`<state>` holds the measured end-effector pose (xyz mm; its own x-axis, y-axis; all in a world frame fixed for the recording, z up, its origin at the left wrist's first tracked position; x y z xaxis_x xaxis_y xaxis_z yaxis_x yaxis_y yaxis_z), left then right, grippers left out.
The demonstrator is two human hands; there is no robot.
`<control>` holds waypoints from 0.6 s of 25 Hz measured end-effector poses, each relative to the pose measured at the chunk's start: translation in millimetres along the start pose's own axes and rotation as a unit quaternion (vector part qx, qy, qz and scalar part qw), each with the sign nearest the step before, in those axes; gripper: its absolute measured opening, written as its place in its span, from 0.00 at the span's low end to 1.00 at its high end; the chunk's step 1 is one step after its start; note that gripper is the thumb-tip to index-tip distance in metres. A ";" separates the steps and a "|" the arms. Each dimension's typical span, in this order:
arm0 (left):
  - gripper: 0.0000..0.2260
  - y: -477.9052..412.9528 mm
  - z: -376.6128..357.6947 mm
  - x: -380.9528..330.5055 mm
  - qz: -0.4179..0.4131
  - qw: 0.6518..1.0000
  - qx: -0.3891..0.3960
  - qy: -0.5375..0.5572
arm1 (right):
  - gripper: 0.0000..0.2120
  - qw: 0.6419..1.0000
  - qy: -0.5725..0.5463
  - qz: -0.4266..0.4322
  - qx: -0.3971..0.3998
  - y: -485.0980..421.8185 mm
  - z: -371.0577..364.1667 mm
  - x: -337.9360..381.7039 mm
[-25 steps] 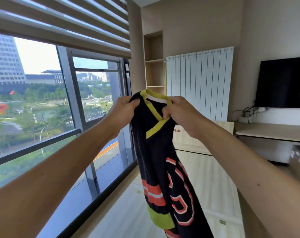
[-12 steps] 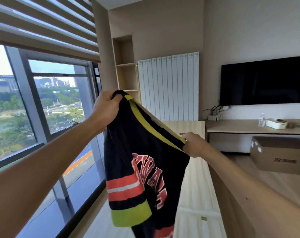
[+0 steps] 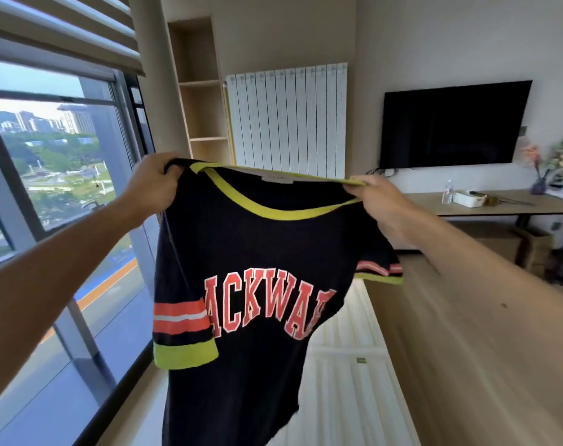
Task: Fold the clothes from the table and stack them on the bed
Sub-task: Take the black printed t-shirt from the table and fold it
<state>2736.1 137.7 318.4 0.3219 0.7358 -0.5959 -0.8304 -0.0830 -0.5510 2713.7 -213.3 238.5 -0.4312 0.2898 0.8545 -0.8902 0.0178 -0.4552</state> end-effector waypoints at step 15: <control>0.14 46.7 -56.3 117.2 0.112 0.994 -0.006 0.017 | 0.10 0.933 0.337 0.109 0.062 53.5 3.5 -6.5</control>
<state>2760.7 182.2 189.9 0.1448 0.6752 -0.7233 -0.8770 -0.2509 -0.4098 2668.4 -217.6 209.5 -0.4500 0.8110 0.3739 -0.8206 -0.2105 -0.5313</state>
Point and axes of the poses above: each hand's wrist, its own y-axis away from the middle knuckle, its own z-axis out of the back of the hand, x = y × z, the point moved 9 cm from there along -y, towards the middle knuckle, and after that the axes turned 11 degrees about z, right-handed, at the moved point
